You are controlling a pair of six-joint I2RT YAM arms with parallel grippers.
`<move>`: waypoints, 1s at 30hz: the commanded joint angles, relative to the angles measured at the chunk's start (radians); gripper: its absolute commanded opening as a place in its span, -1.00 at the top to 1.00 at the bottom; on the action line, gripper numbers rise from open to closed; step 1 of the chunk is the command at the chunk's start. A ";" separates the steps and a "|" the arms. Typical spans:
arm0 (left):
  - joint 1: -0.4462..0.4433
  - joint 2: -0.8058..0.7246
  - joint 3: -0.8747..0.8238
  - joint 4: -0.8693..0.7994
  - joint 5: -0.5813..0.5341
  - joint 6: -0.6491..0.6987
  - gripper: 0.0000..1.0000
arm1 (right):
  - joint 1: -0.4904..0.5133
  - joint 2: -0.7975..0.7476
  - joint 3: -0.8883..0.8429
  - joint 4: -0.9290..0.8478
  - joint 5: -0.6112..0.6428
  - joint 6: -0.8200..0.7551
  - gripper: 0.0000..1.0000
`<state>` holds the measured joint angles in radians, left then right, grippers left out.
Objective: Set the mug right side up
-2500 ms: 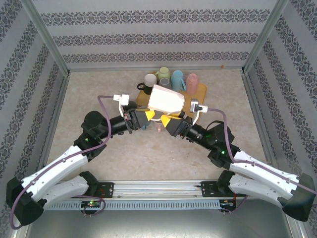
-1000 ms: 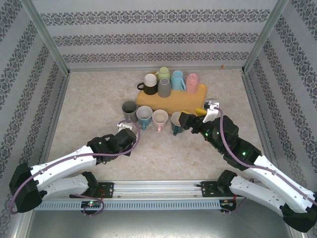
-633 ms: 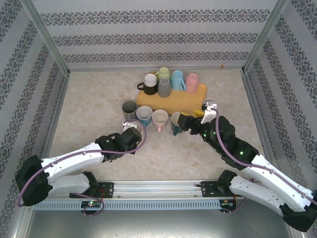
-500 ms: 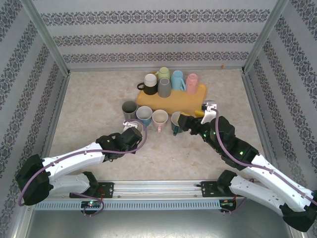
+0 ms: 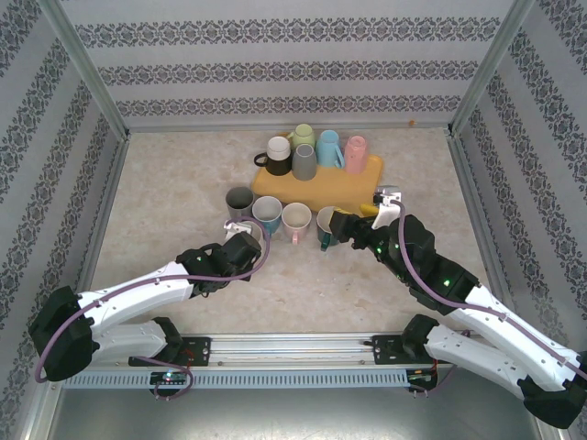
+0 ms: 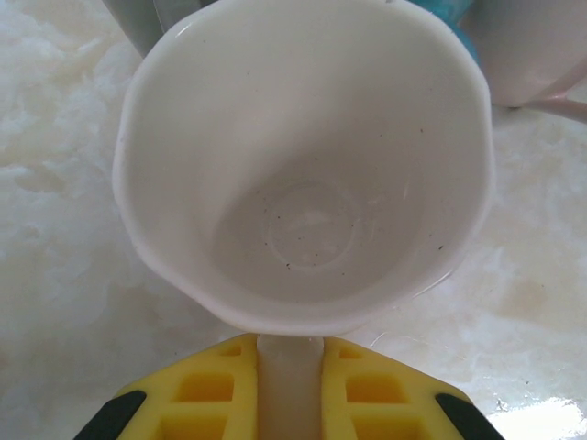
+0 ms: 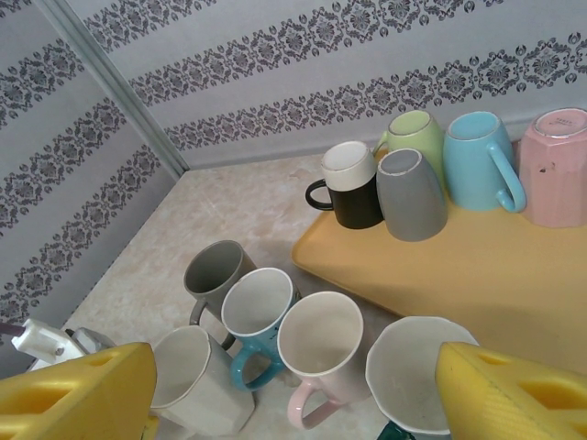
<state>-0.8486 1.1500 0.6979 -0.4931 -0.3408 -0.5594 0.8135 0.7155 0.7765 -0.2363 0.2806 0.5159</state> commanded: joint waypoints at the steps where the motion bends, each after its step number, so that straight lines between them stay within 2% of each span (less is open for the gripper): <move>1: 0.010 -0.028 0.026 0.036 -0.027 -0.020 0.59 | -0.005 0.001 -0.011 0.010 0.014 -0.016 -0.60; 9: 0.011 -0.042 0.026 0.027 -0.034 -0.022 0.31 | -0.005 -0.007 -0.014 0.012 0.008 -0.014 -0.60; 20: 0.011 -0.114 0.021 0.002 -0.018 -0.037 0.22 | -0.005 0.002 -0.006 0.002 -0.004 -0.025 -0.60; 30: 0.011 -0.216 0.058 -0.057 0.032 0.016 0.17 | -0.005 0.011 0.014 -0.010 -0.031 -0.034 -0.61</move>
<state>-0.8486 0.9745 0.7086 -0.5037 -0.3283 -0.5758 0.8135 0.7277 0.7765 -0.2382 0.2699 0.5003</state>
